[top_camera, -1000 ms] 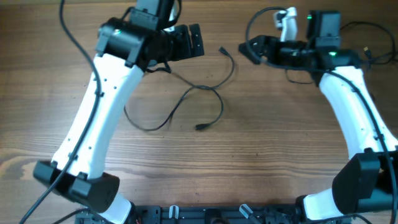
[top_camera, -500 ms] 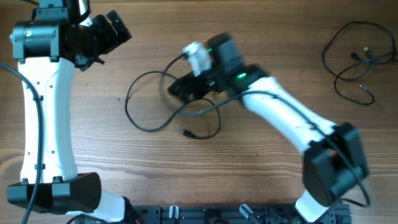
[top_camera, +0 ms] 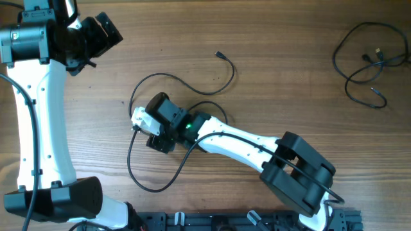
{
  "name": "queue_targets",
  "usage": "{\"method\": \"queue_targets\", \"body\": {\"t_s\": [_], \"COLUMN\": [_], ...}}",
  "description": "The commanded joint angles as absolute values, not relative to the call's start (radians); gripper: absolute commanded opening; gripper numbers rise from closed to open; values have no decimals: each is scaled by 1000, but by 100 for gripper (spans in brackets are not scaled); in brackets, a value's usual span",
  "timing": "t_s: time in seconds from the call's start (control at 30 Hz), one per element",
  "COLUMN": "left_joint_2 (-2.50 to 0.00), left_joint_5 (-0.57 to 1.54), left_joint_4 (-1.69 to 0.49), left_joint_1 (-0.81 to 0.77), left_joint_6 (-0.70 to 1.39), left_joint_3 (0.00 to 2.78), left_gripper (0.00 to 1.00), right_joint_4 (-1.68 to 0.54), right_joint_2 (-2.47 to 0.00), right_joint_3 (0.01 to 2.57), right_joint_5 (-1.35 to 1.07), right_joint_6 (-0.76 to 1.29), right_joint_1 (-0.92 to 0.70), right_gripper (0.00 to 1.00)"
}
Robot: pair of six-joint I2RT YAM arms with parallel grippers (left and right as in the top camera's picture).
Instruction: Untangle cables
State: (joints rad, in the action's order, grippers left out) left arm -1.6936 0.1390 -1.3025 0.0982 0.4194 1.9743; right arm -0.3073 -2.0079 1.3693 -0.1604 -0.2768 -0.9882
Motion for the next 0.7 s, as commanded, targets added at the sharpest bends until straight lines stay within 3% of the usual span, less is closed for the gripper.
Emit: {"method": "queue_targets", "body": {"t_s": [0.0, 0.23, 0.37, 0.53, 0.67], "left_joint_2": [-1668, -1668, -1668, -1668, -1668], "left_joint_5": [126, 126, 126, 126, 126], "left_joint_4": [-1303, -1307, -1318, -1319, -1329], "left_joint_1": [101, 101, 101, 101, 101], "left_joint_6": [396, 396, 396, 396, 396], "left_joint_3": [1983, 1983, 1983, 1983, 1983], "left_gripper": [100, 100, 100, 100, 100], "right_joint_4": [-304, -276, -242, -237, -231], "right_joint_2": [-2076, -2152, -2169, -2194, -2177], "right_joint_3": [1372, 1372, 1372, 1372, 1375], "right_joint_5": [-144, -233, -171, -145, -97], "right_joint_6": [-285, -285, -232, -232, -197], "right_joint_1": [-985, -985, -985, -987, -985], "right_gripper": [62, 50, 25, 5, 4]}}
